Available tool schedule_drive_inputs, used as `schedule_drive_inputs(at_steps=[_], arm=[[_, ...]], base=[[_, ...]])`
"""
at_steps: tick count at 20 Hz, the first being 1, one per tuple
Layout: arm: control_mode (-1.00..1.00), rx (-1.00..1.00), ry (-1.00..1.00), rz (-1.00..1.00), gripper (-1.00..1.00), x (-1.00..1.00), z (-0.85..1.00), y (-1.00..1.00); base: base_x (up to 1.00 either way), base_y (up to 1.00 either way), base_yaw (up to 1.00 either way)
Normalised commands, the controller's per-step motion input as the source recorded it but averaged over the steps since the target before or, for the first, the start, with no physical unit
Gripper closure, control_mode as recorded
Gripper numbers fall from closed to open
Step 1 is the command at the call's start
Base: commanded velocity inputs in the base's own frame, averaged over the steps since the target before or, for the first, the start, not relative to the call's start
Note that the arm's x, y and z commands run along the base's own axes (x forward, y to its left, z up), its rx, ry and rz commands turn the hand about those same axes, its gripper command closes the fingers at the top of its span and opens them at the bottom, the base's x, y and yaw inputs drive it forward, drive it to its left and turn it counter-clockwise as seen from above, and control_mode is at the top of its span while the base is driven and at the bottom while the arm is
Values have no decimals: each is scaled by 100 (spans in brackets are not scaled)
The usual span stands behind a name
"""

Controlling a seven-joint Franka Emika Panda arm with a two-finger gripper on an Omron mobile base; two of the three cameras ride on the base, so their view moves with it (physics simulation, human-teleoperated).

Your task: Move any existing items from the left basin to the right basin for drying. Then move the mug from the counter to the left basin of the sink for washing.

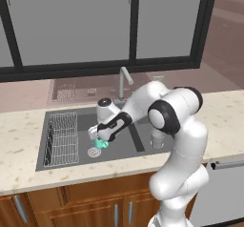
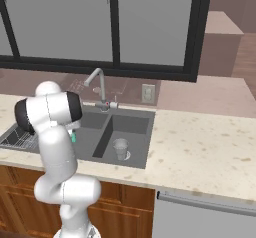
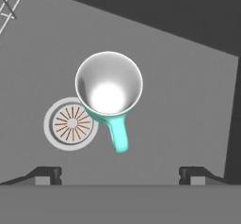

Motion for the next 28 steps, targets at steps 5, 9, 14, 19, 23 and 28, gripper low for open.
schedule_drive_inputs(at_steps=[5, 9, 14, 19, 23, 28], arm=[[-100, 0, -1, -4, -100, -16, 33, 0], [-100, 0, 0, -4, -100, -14, 31, 0], [-100, 0, -1, -4, -100, -19, 34, 0], [-100, 0, -1, -4, -100, -24, 34, 0], [-100, 0, -1, -4, -100, -29, 33, 0], [-100, 0, -2, -4, -100, -35, 30, 0]], base=[[0, 0, 0], [0, 0, 0], [0, 0, 0], [0, 0, 0], [0, 0, 0], [0, 0, 0]])
